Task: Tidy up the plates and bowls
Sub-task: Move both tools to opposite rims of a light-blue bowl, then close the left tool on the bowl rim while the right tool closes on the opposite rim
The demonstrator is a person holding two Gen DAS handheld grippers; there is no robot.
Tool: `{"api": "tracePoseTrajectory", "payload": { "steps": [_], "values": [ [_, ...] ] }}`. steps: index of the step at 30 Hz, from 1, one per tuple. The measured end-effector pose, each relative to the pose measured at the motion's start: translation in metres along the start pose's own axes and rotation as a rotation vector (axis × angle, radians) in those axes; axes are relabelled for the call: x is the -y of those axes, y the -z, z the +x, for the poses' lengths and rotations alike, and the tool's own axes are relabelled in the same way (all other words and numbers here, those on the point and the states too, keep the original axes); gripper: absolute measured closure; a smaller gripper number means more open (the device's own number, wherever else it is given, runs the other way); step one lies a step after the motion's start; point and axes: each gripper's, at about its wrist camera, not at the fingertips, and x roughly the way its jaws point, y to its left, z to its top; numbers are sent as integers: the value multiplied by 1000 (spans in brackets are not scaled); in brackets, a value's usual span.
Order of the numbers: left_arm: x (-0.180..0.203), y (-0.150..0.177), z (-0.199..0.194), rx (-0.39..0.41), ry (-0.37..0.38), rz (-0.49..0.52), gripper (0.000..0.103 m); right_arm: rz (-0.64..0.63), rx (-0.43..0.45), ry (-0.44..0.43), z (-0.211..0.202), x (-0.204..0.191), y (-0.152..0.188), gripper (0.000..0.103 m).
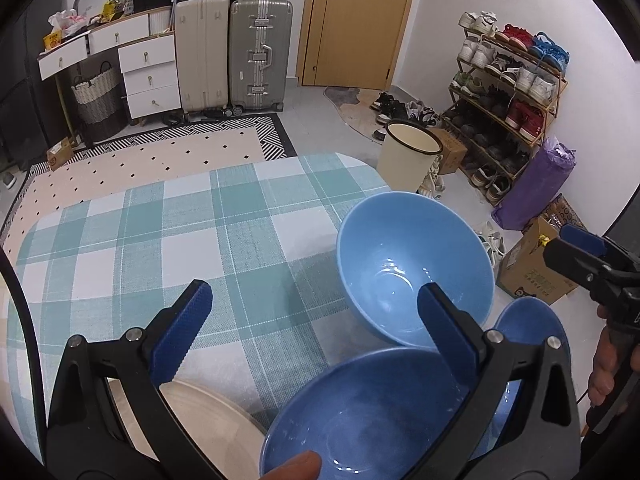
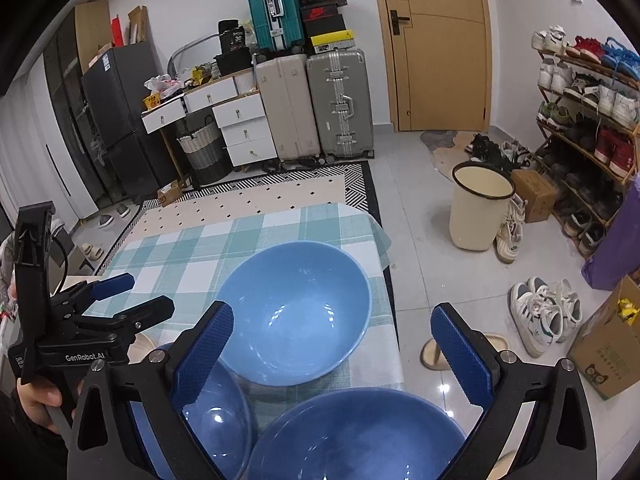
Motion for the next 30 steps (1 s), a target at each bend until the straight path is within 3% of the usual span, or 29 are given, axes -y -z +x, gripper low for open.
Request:
{"api": "tracePoseTrajectory", "payload": {
  "steps": [6,12,16,19,22,30],
  "values": [
    [2,-5,24,-35,15,-6,1,0,-65,-6,26,7,2,9],
    [10,-3,42,-76,23,19,14,-16,-104,-5,46,6,4,13],
    [11,-3,54,-105,35,15,28,-20,-133,-5,61,7,7,14],
    [11,-2,62,-129,49,9,37,-9,-163,-10,71,8,8,25],
    [13,-1,68,-140,52,15,41,-10,-172,-10,78,9,9,27],
    [13,1,82,-166,58,6,52,3,-208,-20,94,14,13,49]
  ]
}}
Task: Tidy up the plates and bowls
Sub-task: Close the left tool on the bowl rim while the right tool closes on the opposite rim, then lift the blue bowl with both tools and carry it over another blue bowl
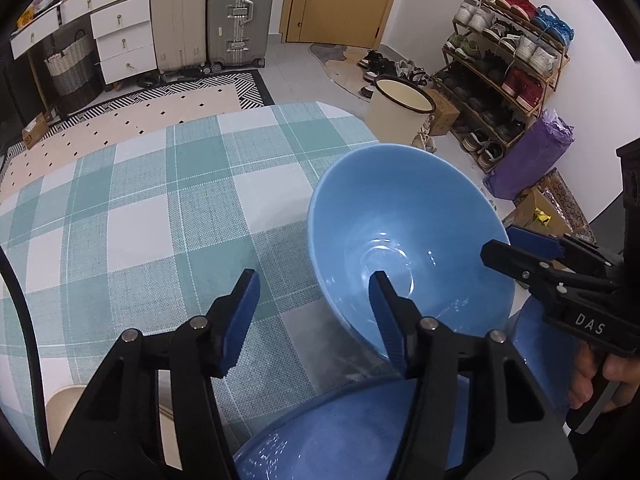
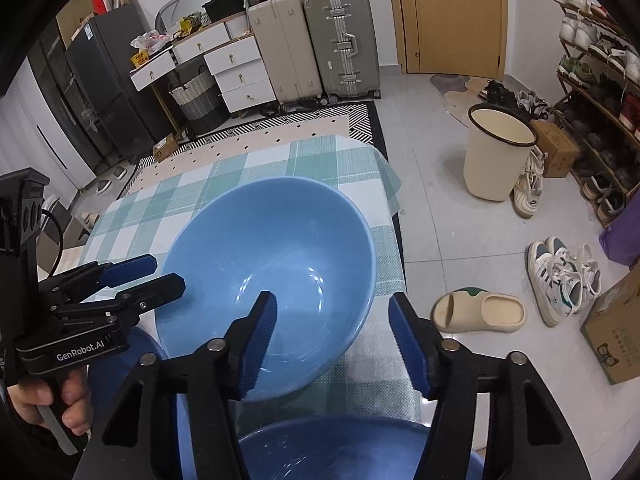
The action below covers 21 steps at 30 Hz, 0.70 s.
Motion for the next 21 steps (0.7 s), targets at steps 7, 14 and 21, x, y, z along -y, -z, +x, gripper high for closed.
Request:
{"api": "tracePoseTrajectory", "payload": {
  "steps": [7,14,21],
  "values": [
    [3,1,9,-15,8,13,71,19,-4,0,5,5,1,62],
    [16,3,8,-8,7,61,85,23,2,6,5,7,0,75],
    [19,3,5,-2,11,60,85,24,14,6,4,9,1,77]
  ]
}}
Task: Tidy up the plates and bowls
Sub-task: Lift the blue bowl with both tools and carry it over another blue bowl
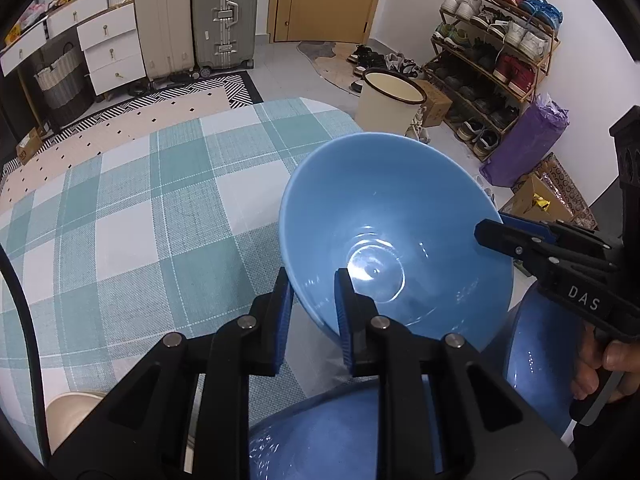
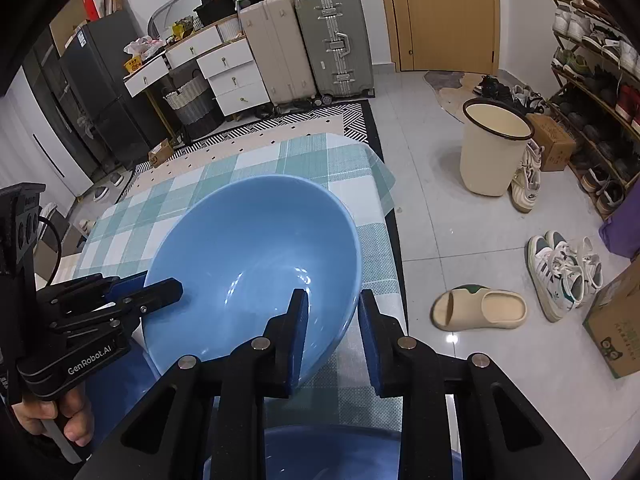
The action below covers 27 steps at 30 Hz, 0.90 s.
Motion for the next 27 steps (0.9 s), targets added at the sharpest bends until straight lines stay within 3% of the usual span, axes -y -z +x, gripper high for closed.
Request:
{"api": "tracePoseTrajectory", "payload": {
  "steps": [14,27],
  "values": [
    [3,-4,-18,52,3,0,85,-2,48,14,-15,-2,-1,77],
    [8,-6,-64,124,-14,-9,85,-38,139,1,-58,-19,-2,77]
  ]
}}
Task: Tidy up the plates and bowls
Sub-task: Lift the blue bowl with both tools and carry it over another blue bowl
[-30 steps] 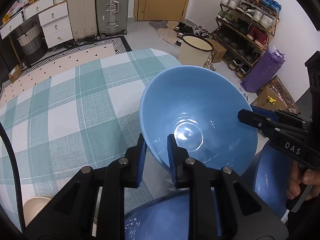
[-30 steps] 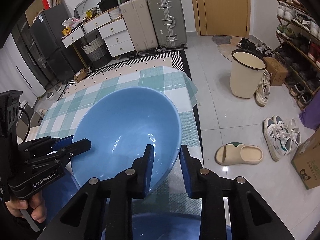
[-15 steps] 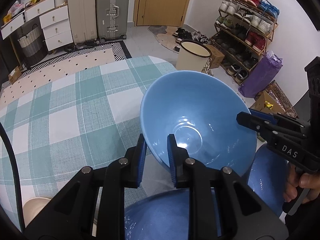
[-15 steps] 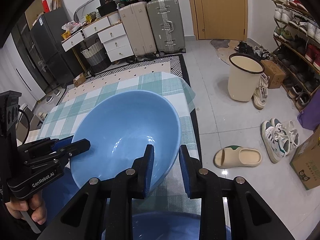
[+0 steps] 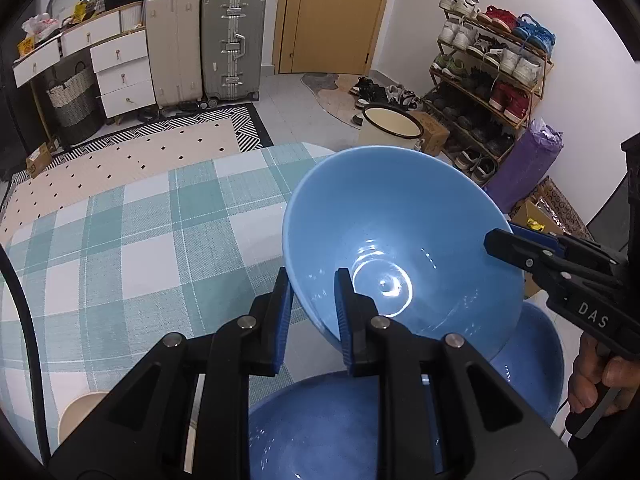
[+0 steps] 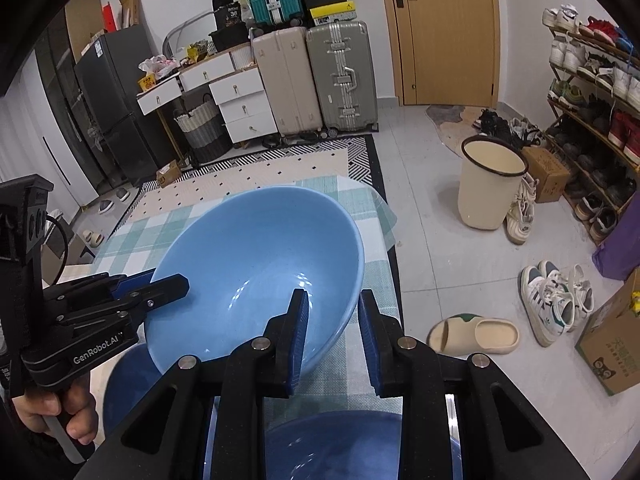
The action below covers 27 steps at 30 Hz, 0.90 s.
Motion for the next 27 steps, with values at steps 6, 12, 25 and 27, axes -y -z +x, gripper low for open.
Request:
{"api": "tracePoseTrajectory", "payload": {
  "steps": [6,12,25,27],
  "values": [
    [4,-1,-25,35,5,-8,85,-15,27,-6,-21,-8,-2,77],
    [11,2,-54,67,7,-1,85,-30,56,-6,-43,-16,-1,77],
    [23,24,-121,121,3,0,85,-46,104,-27,-87,-33,17,77],
    [24,29,-130,126,-1,-1,85,-45,100,-32,-90,-37,20,77]
  ]
}}
